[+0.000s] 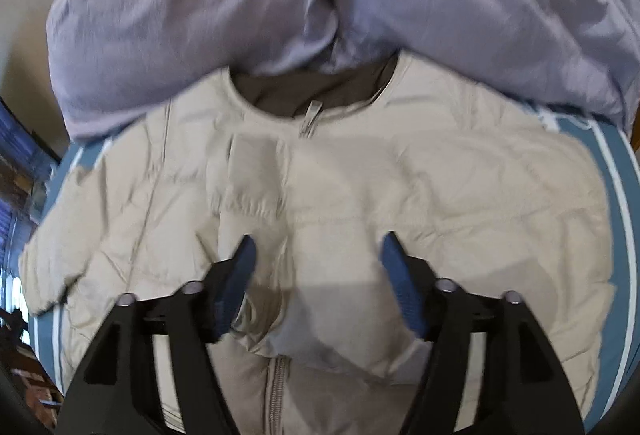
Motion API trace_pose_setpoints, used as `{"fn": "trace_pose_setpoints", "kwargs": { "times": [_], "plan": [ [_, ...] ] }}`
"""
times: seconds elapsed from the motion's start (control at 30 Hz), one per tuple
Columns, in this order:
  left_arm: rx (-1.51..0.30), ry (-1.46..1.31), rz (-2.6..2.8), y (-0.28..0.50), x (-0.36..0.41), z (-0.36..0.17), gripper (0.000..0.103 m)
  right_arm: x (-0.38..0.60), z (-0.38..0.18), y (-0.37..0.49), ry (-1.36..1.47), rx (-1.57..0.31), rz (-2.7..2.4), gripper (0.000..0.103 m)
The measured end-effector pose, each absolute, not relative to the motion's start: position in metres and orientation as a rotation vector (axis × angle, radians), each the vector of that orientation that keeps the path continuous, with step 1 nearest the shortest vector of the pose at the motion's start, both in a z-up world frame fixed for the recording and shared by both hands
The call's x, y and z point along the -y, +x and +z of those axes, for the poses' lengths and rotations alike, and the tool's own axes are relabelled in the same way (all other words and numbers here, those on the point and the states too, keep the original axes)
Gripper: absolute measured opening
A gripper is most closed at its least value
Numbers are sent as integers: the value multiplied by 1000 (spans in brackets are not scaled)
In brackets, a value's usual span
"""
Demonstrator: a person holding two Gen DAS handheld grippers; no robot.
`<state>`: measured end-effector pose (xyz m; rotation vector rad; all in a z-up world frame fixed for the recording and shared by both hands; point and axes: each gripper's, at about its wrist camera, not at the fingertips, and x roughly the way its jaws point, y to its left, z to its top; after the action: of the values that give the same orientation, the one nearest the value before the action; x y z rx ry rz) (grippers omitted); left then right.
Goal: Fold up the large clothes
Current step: 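Grasp the other sleeve cuff of the jacket with the left gripper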
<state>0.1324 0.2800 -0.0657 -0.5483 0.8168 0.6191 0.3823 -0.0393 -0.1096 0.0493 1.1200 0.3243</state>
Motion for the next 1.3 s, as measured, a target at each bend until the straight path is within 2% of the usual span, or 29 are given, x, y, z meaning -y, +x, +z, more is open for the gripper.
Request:
{"fn": "trace_pose_setpoints", "kwargs": {
  "times": [0.23, 0.4, 0.57, 0.77, 1.0, 1.1, 1.13, 1.17, 1.3],
  "plan": [
    [-824, -613, 710, 118, -328, -72, 101, 24, -135, 381, -49, -1147, 308, 88],
    [-807, -678, 798, 107, -369, -80, 101, 28, -122, 389, -15, -1189, 318, 88],
    [-770, -795, 848, 95, -411, -94, 100, 38, -105, 378, 29, -1148, 336, 88],
    [-781, -888, 849, 88, -444, -114, 77, 44, -94, 368, 13, -1118, 345, 88],
    [-762, -931, 879, 81, -453, -119, 64, 58, -95, 365, 26, -1123, 334, 88],
    [-736, -943, 859, 76, -452, -123, 49, 64, -98, 362, 35, -1134, 329, 88],
    [-728, -959, 839, 75, -452, -124, 37, 65, -99, 362, 37, -1136, 329, 88],
    [-719, -980, 818, 74, -453, -126, 30, 67, -100, 361, 38, -1139, 327, 88],
    [-716, -956, 804, 72, -451, -120, 17, 75, -100, 359, 49, -1141, 317, 88]
  ]
}}
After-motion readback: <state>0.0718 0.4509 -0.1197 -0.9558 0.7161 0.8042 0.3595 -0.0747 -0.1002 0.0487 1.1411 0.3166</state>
